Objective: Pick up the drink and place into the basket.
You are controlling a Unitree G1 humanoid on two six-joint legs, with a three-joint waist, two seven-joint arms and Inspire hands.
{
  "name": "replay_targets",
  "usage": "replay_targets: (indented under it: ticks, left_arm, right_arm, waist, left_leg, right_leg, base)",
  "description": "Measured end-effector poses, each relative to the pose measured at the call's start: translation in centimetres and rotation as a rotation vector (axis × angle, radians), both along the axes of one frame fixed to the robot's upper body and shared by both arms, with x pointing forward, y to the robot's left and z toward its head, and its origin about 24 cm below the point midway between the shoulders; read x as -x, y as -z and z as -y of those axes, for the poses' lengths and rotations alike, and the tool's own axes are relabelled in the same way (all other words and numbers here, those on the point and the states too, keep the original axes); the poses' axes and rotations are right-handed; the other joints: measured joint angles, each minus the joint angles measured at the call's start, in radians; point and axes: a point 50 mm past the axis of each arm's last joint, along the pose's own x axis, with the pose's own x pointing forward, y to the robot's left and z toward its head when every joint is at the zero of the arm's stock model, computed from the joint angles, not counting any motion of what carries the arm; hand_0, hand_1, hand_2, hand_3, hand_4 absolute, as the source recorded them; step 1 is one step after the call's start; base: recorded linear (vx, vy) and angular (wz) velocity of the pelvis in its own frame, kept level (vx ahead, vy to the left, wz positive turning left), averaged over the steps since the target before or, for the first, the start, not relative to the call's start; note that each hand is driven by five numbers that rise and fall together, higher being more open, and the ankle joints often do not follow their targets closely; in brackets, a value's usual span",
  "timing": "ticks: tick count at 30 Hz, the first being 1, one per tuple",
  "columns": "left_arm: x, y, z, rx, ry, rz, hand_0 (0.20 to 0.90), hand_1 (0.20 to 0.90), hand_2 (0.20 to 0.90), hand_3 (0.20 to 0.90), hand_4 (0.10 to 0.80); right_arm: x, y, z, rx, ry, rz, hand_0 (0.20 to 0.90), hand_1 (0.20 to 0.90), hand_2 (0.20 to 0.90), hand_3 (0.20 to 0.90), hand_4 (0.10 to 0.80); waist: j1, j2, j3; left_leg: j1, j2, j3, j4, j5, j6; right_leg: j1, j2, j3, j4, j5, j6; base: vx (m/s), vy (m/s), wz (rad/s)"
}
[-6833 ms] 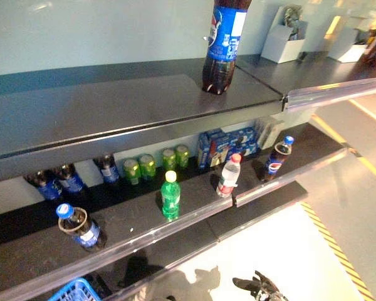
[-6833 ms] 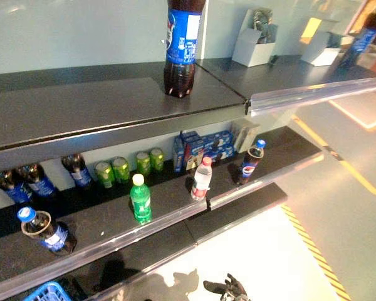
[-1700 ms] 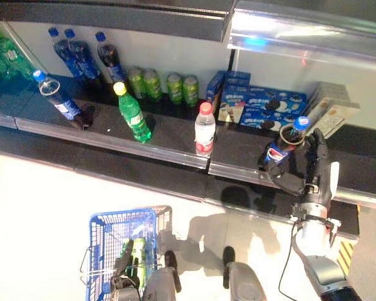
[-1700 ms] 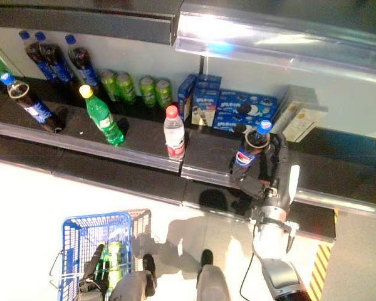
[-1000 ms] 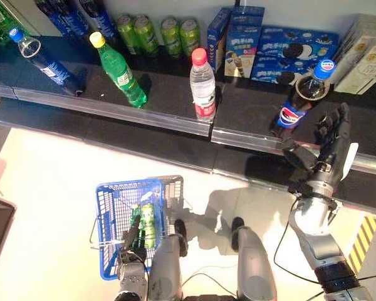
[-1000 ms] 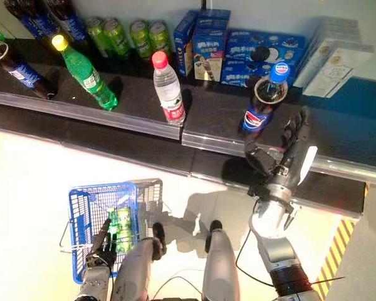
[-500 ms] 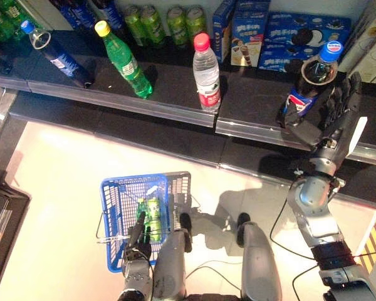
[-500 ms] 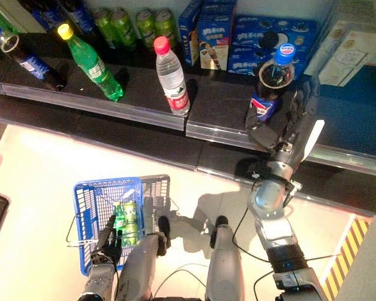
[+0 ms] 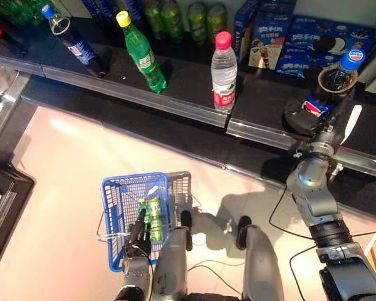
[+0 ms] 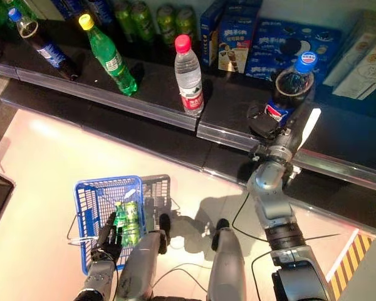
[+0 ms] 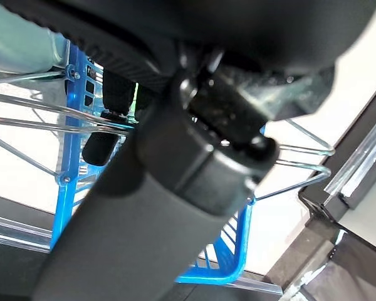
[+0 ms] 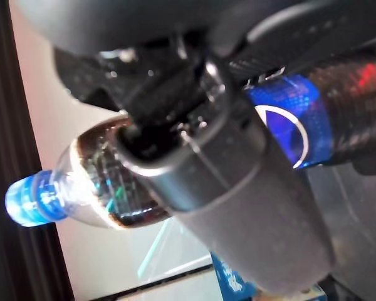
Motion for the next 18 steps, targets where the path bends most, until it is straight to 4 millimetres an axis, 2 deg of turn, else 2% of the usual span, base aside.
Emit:
replay_targets:
  ticks: [4,5,6,7,11,18]
  left_arm:
    - [0.0,0.0,-0.2,0.0,0.009,-0.002,0.3,0.3,0.3,0.2,0.1]
    - [0.0,0.0,-0.3,-0.001,0.009,-0.003,0.3,0.3,0.3,0.2,0.1]
    - [0.0,0.0,-0.3,-0.001,0.01,-0.003,0.3,0.3,0.3,0.2,0.1]
    - [0.0,0.0,-0.2,-0.001,0.011,-0.003,0.3,0.3,0.3,0.2,0.1]
    - [0.0,0.0,-0.4,0.001,0.002,-0.001,0.3,0.3,0.3,0.2,0.1]
    - [-0.3,-0.2,-0.5,-0.005,0.009,0.015,0.3,0.3,0.3,0.2,0.1]
  right_arm:
    - [-0.1,0.2,0.1,-0.01,0.005,-0.015,0.9,0.9,0.9,0.9,0.8]
    - [-0.1,0.3,0.2,-0.016,0.008,-0.02,0.813,0.813,0.813,0.798,0.698]
    - [-0.1,0.5,0.4,-0.028,0.012,-0.029,0.589,0.589,0.589,0.538,0.438]
    - [-0.2,0.8,0.7,-0.036,0.022,-0.042,0.3,0.3,0.3,0.2,0.1]
    - [-0.3,1.5,1.4,-0.067,0.045,-0.08,0.3,0.3,0.3,0.2,0.1]
    - [-0.2,1.3,2.3,-0.095,0.078,-0.07,0.3,0.3,0.3,0.2,0.1]
  waist:
    - [-0.001,0.0,0.0]
    - [0.001,0.0,0.0]
    - [0.003,0.0,0.0]
    - [0.005,0.0,0.0]
    - [0.011,0.0,0.0]
    - [0.024,0.0,0.0]
  left_leg:
    - [-0.003,0.004,-0.001,-0.021,-0.013,0.002]
    - [-0.002,0.004,-0.001,-0.025,-0.013,0.002]
    - [0.0,0.004,-0.001,-0.032,-0.013,0.002]
    - [-0.001,0.004,-0.001,-0.034,-0.013,0.002]
    - [-0.002,0.006,-0.003,-0.032,-0.009,-0.001]
    - [-0.027,-0.003,-0.022,0.013,0.005,-0.01]
  right_leg:
    - [0.0,-0.005,-0.011,-0.002,0.003,0.001]
    - [0.0,-0.005,-0.011,-0.002,0.003,0.0]
    - [-0.001,-0.004,-0.012,-0.002,0.004,0.0]
    - [-0.002,-0.004,-0.013,-0.002,0.005,-0.003]
    - [-0.008,0.003,-0.014,0.004,0.002,-0.008]
    - [-0.014,-0.005,-0.02,0.021,-0.023,-0.007]
  base:
    - [0.036,0.001,0.07]
    - [0.036,0.007,0.06]
    - [0.021,0.004,0.07]
    - [0.016,0.007,0.04]
    - [0.003,-0.002,-0.05]
    - [0.009,-0.001,0.04]
